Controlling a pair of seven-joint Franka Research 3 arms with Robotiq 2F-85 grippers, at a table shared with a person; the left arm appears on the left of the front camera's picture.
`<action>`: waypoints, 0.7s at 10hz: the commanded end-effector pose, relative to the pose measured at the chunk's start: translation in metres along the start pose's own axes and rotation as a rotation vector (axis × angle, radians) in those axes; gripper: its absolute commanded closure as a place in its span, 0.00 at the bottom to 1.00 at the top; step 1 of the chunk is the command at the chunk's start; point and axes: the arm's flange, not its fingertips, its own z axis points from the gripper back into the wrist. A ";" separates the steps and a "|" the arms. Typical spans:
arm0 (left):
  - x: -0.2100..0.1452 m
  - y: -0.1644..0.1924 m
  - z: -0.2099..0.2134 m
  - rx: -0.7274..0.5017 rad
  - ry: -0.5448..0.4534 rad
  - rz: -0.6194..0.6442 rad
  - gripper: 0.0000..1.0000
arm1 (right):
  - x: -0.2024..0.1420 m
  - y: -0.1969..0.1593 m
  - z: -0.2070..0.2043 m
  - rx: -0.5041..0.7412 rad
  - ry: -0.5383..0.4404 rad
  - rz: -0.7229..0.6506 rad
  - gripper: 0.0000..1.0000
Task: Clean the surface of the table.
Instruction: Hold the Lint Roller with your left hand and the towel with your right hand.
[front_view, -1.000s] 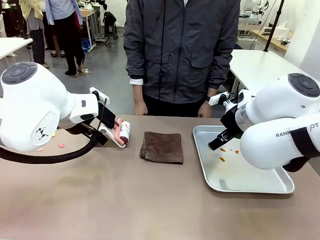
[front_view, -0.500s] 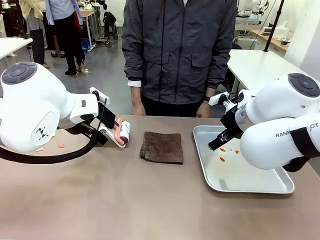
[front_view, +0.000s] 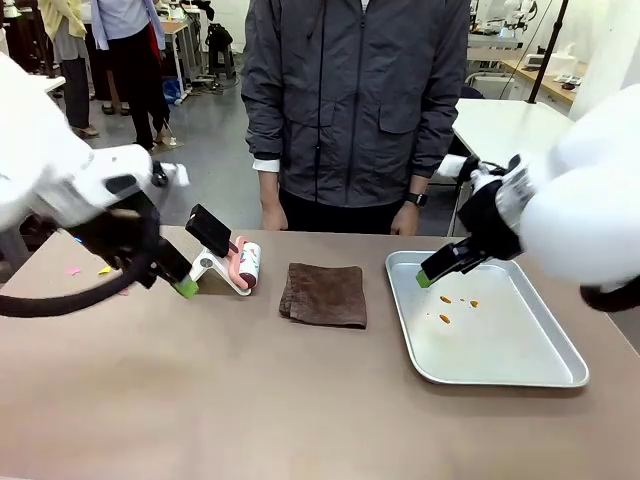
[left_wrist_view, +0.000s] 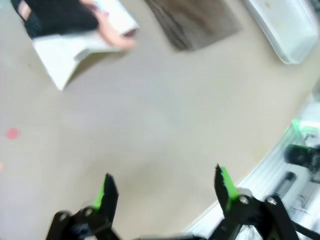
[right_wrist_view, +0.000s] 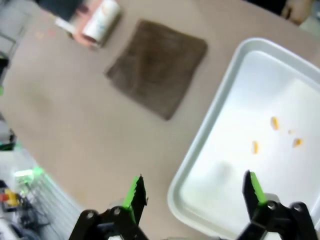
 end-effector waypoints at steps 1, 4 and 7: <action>-0.007 0.031 0.037 -0.262 -0.098 0.060 0.00 | -0.023 -0.004 0.032 0.222 -0.076 -0.169 0.00; -0.037 0.086 0.066 -0.484 -0.252 0.164 0.00 | -0.067 -0.043 0.034 0.496 -0.120 -0.506 0.00; -0.074 0.139 0.071 -0.550 -0.360 0.295 0.00 | -0.123 -0.098 0.052 0.619 -0.258 -0.744 0.00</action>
